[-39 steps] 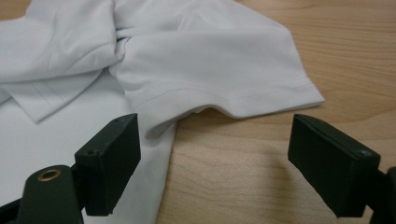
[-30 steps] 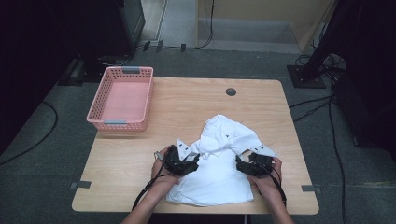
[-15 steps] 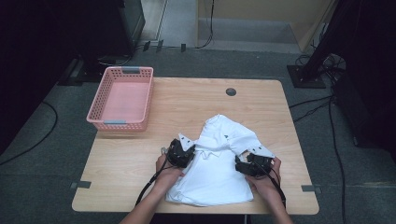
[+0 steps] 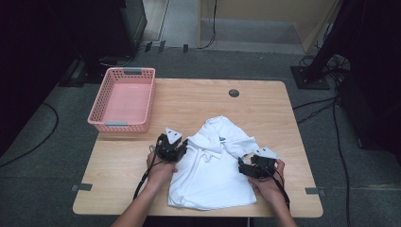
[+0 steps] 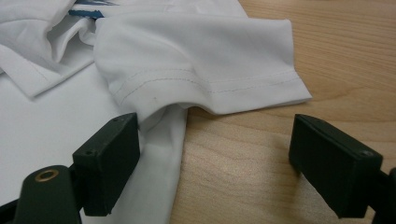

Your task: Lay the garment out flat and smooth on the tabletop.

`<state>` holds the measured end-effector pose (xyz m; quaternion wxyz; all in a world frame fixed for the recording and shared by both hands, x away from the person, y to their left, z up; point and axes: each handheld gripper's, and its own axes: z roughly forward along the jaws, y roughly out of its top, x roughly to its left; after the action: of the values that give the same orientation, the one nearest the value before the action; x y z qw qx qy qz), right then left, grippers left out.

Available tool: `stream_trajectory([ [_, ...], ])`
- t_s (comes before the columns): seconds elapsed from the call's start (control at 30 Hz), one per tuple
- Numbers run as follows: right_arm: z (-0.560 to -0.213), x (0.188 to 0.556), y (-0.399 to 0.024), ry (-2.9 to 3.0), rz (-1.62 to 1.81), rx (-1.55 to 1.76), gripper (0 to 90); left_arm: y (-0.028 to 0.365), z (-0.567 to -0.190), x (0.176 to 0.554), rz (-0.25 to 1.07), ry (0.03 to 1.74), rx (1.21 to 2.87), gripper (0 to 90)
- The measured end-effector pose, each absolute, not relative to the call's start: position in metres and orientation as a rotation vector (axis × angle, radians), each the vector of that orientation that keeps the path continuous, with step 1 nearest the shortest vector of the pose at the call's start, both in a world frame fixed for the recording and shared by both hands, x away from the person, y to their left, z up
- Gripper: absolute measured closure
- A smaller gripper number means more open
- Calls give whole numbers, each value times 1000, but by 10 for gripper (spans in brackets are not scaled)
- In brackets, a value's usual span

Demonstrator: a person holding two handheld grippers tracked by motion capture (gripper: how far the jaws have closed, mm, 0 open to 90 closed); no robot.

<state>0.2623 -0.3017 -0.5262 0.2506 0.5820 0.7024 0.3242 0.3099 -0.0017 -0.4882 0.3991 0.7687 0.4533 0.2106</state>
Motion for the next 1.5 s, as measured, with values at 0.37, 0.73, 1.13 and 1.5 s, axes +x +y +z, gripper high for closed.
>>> stream_trajectory([
  [0.37,-526,262,-302,1908,881,1589,164,-57,-506,280,406,926,2137,661],
  [0.73,-526,262,-302,1907,880,1588,164,-41,-506,294,421,1016,2068,900],
  [1.13,-526,261,-303,1898,875,1598,163,103,-494,326,550,1400,1782,900],
  [1.5,-523,253,-297,1900,857,1525,135,86,-480,299,541,1330,1780,445],
])
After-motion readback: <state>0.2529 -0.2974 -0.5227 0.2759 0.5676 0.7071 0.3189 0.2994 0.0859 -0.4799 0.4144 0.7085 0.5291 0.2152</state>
